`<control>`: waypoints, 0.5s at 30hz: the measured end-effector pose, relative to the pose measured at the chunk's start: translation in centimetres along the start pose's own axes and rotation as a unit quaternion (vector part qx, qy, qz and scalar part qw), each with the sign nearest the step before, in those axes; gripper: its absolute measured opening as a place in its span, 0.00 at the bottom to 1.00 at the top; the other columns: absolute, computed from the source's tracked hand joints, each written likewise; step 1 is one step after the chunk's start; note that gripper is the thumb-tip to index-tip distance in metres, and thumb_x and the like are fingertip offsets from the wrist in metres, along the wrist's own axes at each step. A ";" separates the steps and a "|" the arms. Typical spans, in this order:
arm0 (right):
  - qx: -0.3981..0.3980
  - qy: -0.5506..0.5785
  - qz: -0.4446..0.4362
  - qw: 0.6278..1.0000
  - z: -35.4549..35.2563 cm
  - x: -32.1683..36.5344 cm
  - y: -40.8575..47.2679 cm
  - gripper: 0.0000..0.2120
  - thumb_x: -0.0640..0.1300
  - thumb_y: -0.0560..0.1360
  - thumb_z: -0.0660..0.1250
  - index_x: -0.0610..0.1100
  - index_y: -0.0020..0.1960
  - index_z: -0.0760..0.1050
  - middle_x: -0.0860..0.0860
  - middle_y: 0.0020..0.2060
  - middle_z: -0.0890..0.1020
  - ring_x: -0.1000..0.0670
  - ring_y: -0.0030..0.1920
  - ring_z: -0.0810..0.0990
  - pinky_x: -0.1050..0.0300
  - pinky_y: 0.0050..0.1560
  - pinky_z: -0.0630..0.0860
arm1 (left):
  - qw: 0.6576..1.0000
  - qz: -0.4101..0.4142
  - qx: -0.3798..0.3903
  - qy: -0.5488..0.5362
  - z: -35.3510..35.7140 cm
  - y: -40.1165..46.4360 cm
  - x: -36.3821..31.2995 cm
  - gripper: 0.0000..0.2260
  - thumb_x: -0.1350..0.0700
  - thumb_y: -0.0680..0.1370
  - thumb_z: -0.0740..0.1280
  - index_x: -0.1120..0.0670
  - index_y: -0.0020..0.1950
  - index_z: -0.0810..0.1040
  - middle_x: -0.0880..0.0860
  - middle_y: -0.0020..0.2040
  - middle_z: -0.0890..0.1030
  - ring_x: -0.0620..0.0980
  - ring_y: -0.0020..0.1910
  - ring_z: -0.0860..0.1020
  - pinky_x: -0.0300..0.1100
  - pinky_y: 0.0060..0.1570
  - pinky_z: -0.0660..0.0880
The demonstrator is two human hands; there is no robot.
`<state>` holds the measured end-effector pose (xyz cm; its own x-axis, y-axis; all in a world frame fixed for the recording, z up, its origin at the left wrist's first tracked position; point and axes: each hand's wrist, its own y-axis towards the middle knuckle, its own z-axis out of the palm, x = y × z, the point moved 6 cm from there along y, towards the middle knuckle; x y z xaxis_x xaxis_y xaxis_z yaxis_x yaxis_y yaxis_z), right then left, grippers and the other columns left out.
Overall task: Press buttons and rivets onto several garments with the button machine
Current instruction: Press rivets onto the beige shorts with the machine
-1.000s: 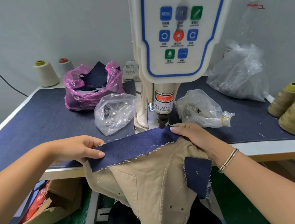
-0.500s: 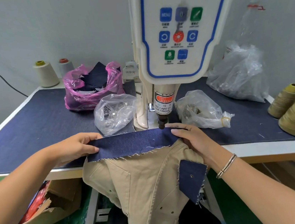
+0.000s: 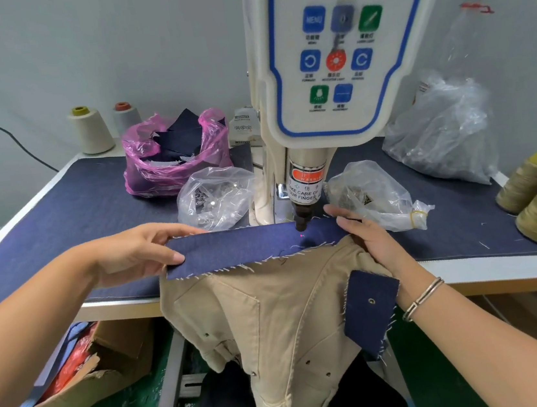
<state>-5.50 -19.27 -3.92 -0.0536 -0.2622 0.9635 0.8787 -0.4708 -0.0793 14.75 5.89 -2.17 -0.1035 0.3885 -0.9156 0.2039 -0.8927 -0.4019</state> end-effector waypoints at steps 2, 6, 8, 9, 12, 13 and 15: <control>-0.005 0.003 -0.003 1.000 -0.2 0.3 0.2 0.12 0.35 0.80 0.55 0.45 0.54 0.76 0.59 0.43 0.85 0.61 0.44 0.83 0.69 0.41 0.77 | 1.000 0.003 -0.003 0.003 0.3 0.3 -1.1 0.19 0.68 0.73 0.64 0.56 0.62 0.79 0.59 0.59 0.81 0.54 0.54 0.81 0.42 0.50 0.79; -0.012 0.008 0.003 1.000 -0.5 0.2 0.6 0.11 0.36 0.79 0.57 0.46 0.53 0.76 0.58 0.43 0.85 0.60 0.44 0.83 0.68 0.40 0.77 | 0.990 -0.021 -0.033 0.135 1.0 0.7 -2.3 0.16 0.71 0.77 0.61 0.57 0.59 0.80 0.58 0.55 0.83 0.49 0.51 0.82 0.39 0.52 0.79; -0.022 0.004 -0.003 1.000 -0.7 0.3 0.7 0.12 0.37 0.76 0.60 0.48 0.51 0.80 0.57 0.43 0.85 0.59 0.44 0.83 0.67 0.41 0.77 | 0.964 -0.055 -0.033 0.256 1.5 1.0 -2.3 0.14 0.69 0.78 0.60 0.58 0.58 0.80 0.57 0.56 0.83 0.49 0.53 0.81 0.41 0.58 0.74; -0.025 -0.002 -0.005 1.000 -0.8 0.4 0.7 0.12 0.39 0.74 0.62 0.49 0.48 0.83 0.57 0.43 0.85 0.59 0.45 0.83 0.67 0.42 0.78 | 0.952 -0.069 -0.032 0.297 1.6 1.0 -2.1 0.12 0.67 0.78 0.61 0.59 0.57 0.80 0.56 0.55 0.83 0.50 0.54 0.81 0.43 0.60 0.73; -0.020 -0.034 -0.010 0.999 -1.2 0.8 0.6 0.12 0.46 0.68 0.65 0.59 0.43 0.85 0.58 0.44 0.85 0.60 0.47 0.82 0.66 0.47 0.77 | 0.944 -0.086 -0.047 0.316 1.3 0.8 -1.8 0.09 0.61 0.79 0.63 0.59 0.57 0.79 0.53 0.54 0.84 0.49 0.56 0.80 0.33 0.56 0.72; -0.016 -0.036 -0.011 0.999 -1.4 0.9 0.5 0.12 0.46 0.67 0.65 0.59 0.44 0.84 0.58 0.44 0.85 0.59 0.47 0.82 0.65 0.47 0.78 | 0.949 -0.083 -0.047 0.299 1.2 0.6 -1.7 0.09 0.59 0.80 0.63 0.57 0.58 0.79 0.50 0.54 0.84 0.45 0.55 0.80 0.29 0.52 0.72; -0.008 -0.033 -0.013 0.999 -1.6 0.8 0.3 0.11 0.46 0.67 0.67 0.56 0.46 0.85 0.55 0.46 0.85 0.55 0.49 0.83 0.63 0.46 0.79 | 0.960 -0.065 -0.033 0.269 0.9 0.2 -1.4 0.10 0.56 0.79 0.64 0.53 0.60 0.78 0.46 0.56 0.83 0.42 0.55 0.80 0.30 0.54 0.71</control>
<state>-6.00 -20.98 -3.61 -0.0450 -0.1936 0.9801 0.8693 -0.4910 -0.0570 14.04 4.93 -0.94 0.3815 0.5737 -0.7248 0.2871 -0.8189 -0.4970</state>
